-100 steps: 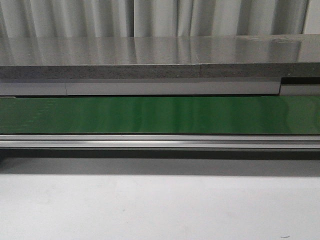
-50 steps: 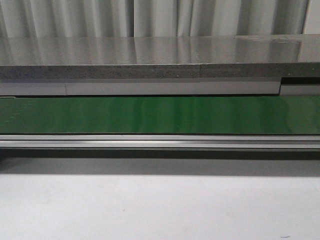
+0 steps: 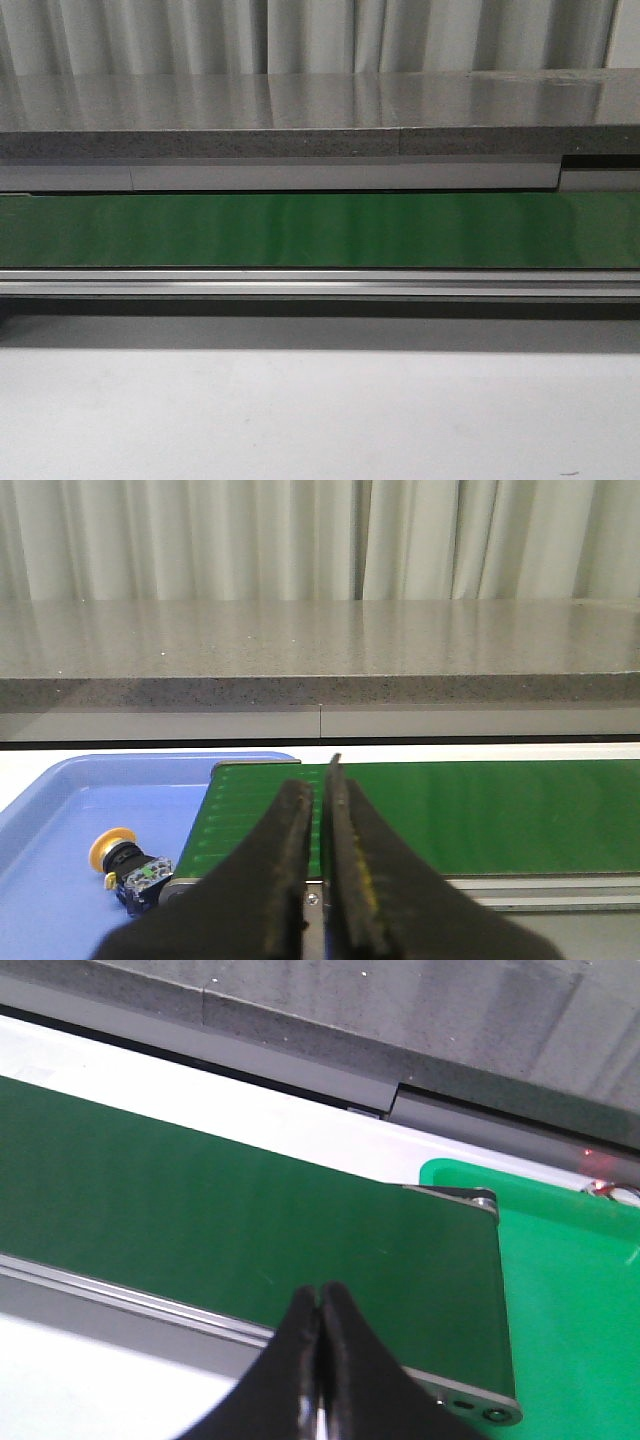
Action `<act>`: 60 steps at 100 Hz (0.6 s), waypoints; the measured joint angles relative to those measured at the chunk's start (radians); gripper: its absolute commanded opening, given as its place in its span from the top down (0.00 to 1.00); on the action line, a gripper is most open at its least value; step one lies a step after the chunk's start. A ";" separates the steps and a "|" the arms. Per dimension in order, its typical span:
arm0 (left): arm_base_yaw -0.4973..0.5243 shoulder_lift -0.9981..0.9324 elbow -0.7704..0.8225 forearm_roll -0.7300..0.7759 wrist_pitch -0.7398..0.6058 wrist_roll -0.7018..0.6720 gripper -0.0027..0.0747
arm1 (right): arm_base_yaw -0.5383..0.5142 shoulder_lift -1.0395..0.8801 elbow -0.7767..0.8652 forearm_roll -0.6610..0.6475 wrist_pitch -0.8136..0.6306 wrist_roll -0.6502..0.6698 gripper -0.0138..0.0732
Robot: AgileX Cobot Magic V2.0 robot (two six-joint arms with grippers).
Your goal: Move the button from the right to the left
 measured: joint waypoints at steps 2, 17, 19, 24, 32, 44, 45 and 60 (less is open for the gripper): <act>0.000 0.000 0.000 0.000 0.000 0.000 0.96 | 0.007 -0.003 0.000 -0.004 -0.002 0.003 0.92; 0.000 0.000 0.000 0.000 0.000 0.000 0.96 | 0.035 -0.044 0.000 -0.089 -0.005 0.086 0.92; 0.000 0.000 0.000 0.000 0.000 0.000 0.96 | 0.037 -0.052 0.000 -0.109 -0.005 0.110 0.92; 0.000 0.000 0.000 0.000 0.000 0.000 0.96 | 0.037 -0.070 0.000 -0.160 -0.005 0.175 0.92; 0.000 0.000 0.000 0.000 0.000 0.000 0.96 | 0.037 -0.100 0.000 -0.250 -0.005 0.292 0.92; 0.000 0.000 0.000 0.000 0.000 0.000 0.96 | 0.054 -0.146 0.021 -0.375 -0.019 0.471 0.92; 0.000 0.000 0.000 0.000 0.000 0.000 0.96 | 0.057 -0.149 0.025 -0.386 -0.024 0.479 0.92; 0.000 0.000 0.000 0.000 0.000 0.000 0.96 | 0.107 -0.223 0.103 -0.459 -0.083 0.596 0.92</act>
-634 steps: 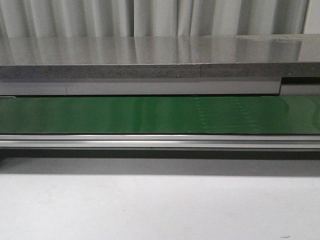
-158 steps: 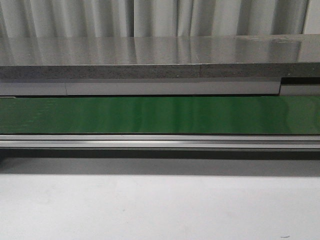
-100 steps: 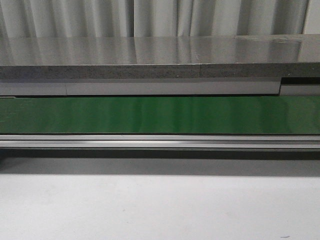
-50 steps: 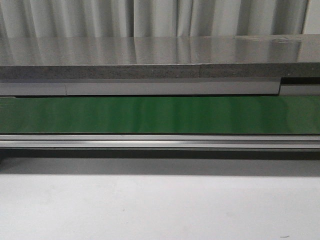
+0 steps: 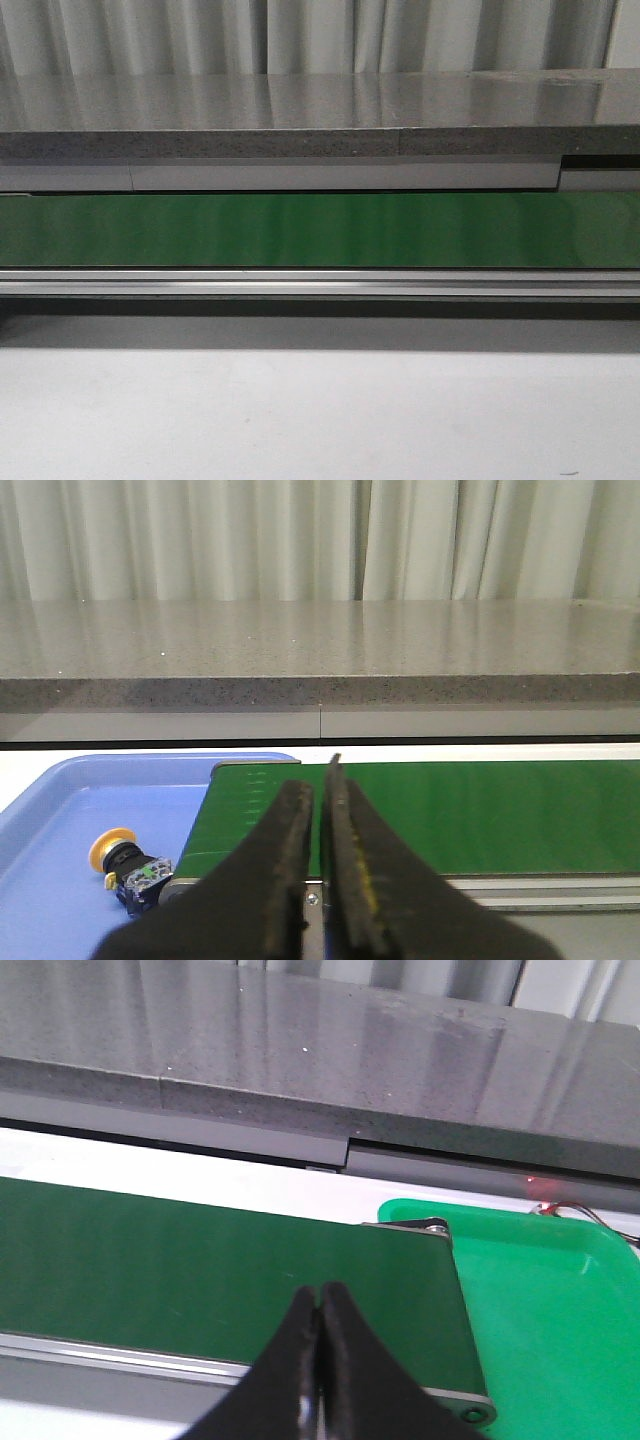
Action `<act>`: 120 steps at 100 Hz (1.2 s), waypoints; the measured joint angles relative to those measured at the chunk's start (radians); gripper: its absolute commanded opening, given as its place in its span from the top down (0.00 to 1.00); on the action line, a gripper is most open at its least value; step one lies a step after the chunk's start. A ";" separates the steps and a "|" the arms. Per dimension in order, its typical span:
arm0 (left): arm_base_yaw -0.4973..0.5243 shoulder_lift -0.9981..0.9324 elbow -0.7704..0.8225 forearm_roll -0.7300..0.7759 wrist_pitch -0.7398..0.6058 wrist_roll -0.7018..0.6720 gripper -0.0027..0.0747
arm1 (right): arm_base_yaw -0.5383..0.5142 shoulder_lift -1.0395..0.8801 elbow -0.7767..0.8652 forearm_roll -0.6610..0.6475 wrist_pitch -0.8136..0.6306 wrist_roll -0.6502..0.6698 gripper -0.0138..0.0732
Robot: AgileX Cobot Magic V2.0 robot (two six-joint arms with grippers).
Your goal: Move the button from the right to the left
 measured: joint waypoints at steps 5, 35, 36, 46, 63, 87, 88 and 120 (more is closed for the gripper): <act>0.000 0.000 0.000 0.000 0.000 0.000 0.96 | 0.015 -0.032 0.029 -0.009 -0.018 0.018 0.92; 0.000 0.000 0.000 0.000 0.000 0.000 0.96 | 0.035 -0.233 0.184 -0.018 -0.060 0.050 0.92; 0.000 0.000 0.000 0.000 0.000 0.000 0.96 | 0.035 -0.237 0.188 -0.018 -0.060 0.050 0.92; 0.000 0.000 0.000 0.000 0.000 0.000 0.96 | 0.035 -0.266 0.233 -0.018 -0.069 0.056 0.92; 0.000 0.000 0.000 0.000 -0.001 0.000 0.96 | 0.035 -0.268 0.292 -0.018 -0.114 0.063 0.92; 0.000 0.000 0.000 0.000 -0.001 0.000 0.96 | 0.035 -0.268 0.312 -0.018 -0.205 0.065 0.92; 0.000 0.000 0.000 0.000 -0.001 0.000 0.96 | 0.035 -0.268 0.312 -0.018 -0.206 0.065 0.92; 0.000 0.000 0.000 0.000 -0.001 0.000 0.96 | 0.035 -0.268 0.312 -0.018 -0.213 0.066 0.92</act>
